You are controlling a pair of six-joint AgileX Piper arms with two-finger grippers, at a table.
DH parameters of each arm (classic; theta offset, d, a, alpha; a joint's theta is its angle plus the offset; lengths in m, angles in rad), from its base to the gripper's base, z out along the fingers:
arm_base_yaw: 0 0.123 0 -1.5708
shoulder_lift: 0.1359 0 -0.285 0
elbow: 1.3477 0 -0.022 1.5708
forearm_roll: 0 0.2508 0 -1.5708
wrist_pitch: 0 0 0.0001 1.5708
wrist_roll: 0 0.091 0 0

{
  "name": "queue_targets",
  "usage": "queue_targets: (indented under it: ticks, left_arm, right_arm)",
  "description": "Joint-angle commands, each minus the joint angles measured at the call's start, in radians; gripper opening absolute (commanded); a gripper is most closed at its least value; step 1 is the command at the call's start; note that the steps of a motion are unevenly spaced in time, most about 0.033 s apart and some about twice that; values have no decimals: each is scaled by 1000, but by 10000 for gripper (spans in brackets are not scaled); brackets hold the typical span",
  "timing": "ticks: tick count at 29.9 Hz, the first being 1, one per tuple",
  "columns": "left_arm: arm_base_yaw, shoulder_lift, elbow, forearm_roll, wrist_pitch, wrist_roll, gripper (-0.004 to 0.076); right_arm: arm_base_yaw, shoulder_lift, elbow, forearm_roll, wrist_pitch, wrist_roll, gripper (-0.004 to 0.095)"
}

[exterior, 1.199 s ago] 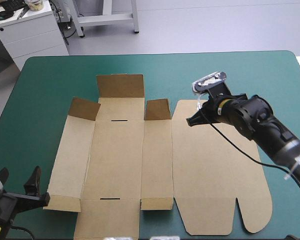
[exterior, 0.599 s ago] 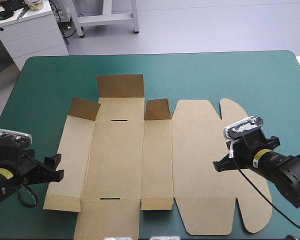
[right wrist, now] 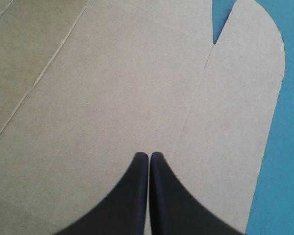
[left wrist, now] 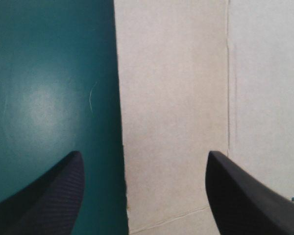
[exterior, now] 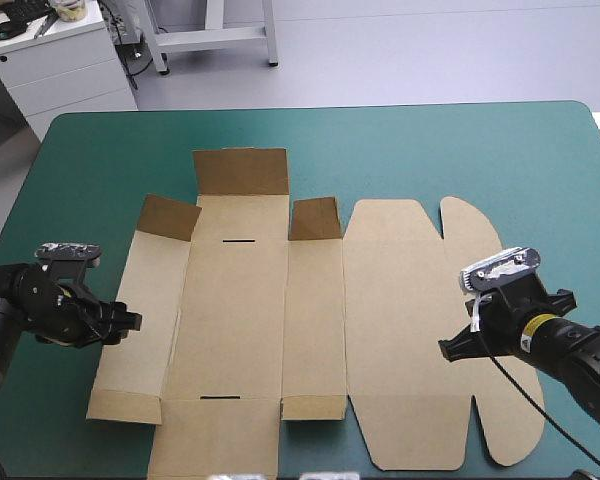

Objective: Fold the box

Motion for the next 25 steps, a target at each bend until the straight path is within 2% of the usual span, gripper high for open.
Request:
queue_targets:
  ticks: [1,7,17,25]
  left_arm:
    - [94,-14,-6,-21,-32,16,493]
    - [232,29,19,-281,-27,219,493]
    - [266,204,19,-281,38,249,493]
    - [266,248,51,-470,107,414,493]
  right_arm:
    - [-5,-10,-17,-5,-61,17,-5]
    - [-5,-10,-17,-5,-70,17,-5]
    - [-5,-10,-17,-10,-67,17,-5]
    - [-5,-10,-17,-10,-69,17,-20]
